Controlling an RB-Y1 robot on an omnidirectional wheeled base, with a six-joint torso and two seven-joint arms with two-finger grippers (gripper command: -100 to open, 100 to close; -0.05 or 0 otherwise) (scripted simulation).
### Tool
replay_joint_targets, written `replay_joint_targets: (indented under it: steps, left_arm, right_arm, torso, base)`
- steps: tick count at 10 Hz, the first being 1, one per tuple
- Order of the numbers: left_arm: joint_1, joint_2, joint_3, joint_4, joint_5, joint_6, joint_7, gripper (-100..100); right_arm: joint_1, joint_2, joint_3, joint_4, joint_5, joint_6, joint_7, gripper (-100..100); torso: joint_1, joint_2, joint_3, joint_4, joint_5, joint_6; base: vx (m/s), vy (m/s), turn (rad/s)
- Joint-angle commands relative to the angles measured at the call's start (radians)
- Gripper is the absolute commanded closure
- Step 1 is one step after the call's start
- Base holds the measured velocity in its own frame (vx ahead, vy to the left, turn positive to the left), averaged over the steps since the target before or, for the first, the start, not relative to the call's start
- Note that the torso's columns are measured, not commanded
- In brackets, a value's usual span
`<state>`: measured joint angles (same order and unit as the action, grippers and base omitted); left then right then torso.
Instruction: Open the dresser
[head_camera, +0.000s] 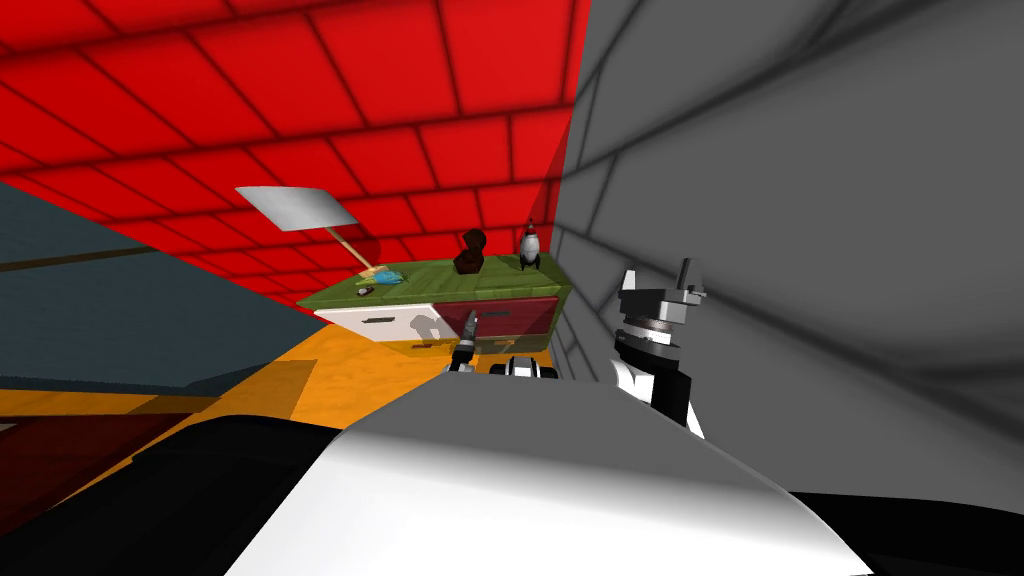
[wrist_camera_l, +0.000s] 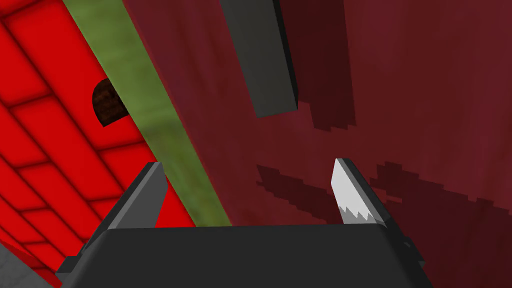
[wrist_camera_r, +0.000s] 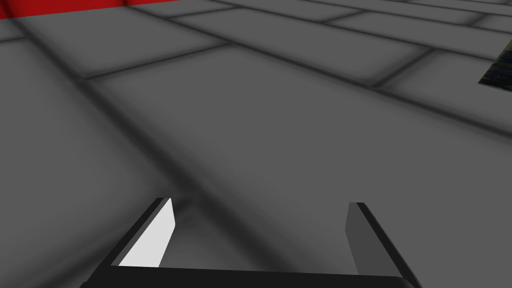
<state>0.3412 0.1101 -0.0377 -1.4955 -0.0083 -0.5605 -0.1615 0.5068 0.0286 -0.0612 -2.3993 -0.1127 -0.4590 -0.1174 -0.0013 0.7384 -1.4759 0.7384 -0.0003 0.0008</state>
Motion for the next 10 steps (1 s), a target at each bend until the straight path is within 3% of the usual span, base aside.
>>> replay_joint_targets:
  steps: [1, 4, 6, 7, 10]
  left_arm:
    - [-0.017, -0.033, -0.007, 0.064, -0.007, -0.003, -0.001, -100]
    - [-0.029, -0.091, -0.012, 0.115, -0.012, -0.004, -0.001, -100]
    - [-0.028, -0.08, -0.012, 0.108, -0.012, -0.005, -0.003, -100]
    - [-0.028, -0.08, -0.012, 0.107, -0.012, -0.005, -0.003, 100]
    - [-0.006, -0.08, -0.023, 0.086, -0.011, -0.003, 0.003, 100]
  right_arm:
    - [0.001, 0.0, 0.003, 0.002, 0.0, 0.001, -0.001, 0]
    - [0.002, -0.002, 0.014, 0.006, 0.002, 0.004, -0.003, 0]
    - [0.001, -0.003, 0.022, 0.006, 0.003, 0.005, -0.005, 0]
    - [0.0, -0.004, 0.023, 0.005, 0.003, 0.005, -0.005, 0]
    - [-0.003, -0.004, 0.027, 0.004, 0.004, 0.004, -0.006, 0]
  torso:
    - [-0.003, 0.0, -0.001, 0.001, -0.001, 0.002]
    - [-0.011, 0.0, -0.001, 0.001, -0.003, 0.004]
    - [-0.01, 0.0, 0.0, 0.0, -0.004, 0.004]
    - [-0.008, 0.0, 0.0, 0.0, -0.003, 0.003]
    - [-0.003, 0.008, 0.006, 0.002, -0.001, 0.001]
  base:
    - [-0.005, -0.035, -0.016]
    - [-0.01, -0.033, -0.003]
    - [-0.004, 0.006, 0.025]
    - [0.001, 0.011, 0.015]
    - [-0.172, -0.003, 0.021]
